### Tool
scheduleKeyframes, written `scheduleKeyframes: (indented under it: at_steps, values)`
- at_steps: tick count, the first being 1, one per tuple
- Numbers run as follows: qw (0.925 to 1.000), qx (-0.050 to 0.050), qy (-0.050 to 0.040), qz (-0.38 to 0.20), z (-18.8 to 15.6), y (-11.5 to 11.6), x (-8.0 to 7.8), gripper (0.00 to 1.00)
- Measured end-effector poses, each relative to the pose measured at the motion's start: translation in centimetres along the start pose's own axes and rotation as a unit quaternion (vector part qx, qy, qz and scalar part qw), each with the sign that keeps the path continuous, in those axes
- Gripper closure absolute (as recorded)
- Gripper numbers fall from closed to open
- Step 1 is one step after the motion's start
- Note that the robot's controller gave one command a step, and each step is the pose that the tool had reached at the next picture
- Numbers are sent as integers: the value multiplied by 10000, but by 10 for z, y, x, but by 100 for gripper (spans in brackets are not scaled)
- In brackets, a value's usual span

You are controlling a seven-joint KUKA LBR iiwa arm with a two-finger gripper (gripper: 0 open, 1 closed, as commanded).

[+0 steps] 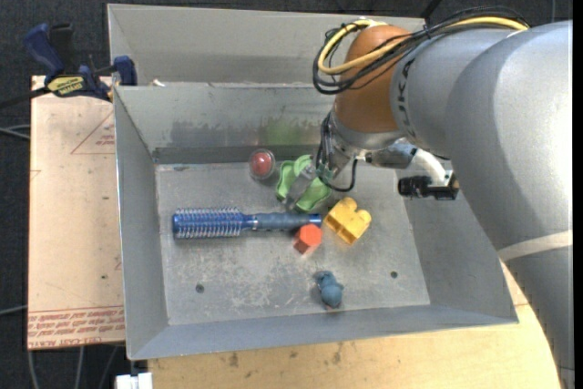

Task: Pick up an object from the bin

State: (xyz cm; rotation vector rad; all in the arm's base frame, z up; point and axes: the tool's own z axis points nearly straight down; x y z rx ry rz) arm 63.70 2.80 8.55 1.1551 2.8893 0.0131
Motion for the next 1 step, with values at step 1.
scheduleKeyframes:
  at_steps: [1]
  values:
    - [9999,56,85,-17,-81,3,-4,100]
